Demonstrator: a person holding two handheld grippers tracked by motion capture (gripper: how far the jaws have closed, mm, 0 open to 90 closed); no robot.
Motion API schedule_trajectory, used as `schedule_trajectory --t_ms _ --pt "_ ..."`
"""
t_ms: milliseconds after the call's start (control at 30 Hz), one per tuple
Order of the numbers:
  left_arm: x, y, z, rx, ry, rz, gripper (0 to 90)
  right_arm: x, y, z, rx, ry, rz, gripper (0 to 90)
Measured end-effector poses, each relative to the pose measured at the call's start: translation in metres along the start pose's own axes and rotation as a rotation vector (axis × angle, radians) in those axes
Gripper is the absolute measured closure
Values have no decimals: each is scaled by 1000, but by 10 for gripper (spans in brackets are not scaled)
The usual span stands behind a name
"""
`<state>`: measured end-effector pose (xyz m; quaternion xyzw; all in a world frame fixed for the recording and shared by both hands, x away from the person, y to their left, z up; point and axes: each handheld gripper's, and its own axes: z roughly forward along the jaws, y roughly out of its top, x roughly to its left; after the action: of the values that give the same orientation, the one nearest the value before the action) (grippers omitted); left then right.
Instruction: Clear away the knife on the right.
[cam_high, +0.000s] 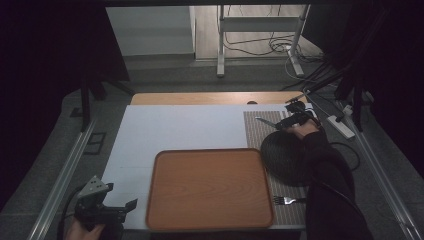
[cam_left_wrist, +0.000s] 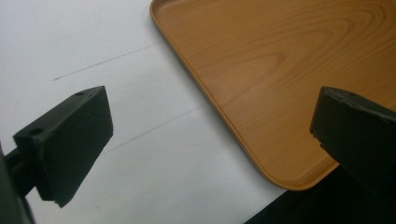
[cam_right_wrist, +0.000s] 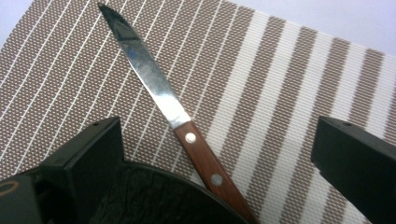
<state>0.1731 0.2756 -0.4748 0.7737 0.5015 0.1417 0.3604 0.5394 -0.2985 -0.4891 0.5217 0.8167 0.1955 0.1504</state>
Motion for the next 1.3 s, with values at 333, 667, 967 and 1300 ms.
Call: schedule_trajectory --t_ms 333,667,967,1300 --pt "0 0 0 0 0 -1 0 -4 2 20 55 3 9 6" --pt "0 -1 0 0 2 -1 0 -12 -1 18 41 16 -24 280" --pt "-1 0 0 2 5 4 0 -16 -5 10 22 54 -89 773" --pt "-1 0 0 1 5 2 0 -19 -6 7 24 -5 -179 777"
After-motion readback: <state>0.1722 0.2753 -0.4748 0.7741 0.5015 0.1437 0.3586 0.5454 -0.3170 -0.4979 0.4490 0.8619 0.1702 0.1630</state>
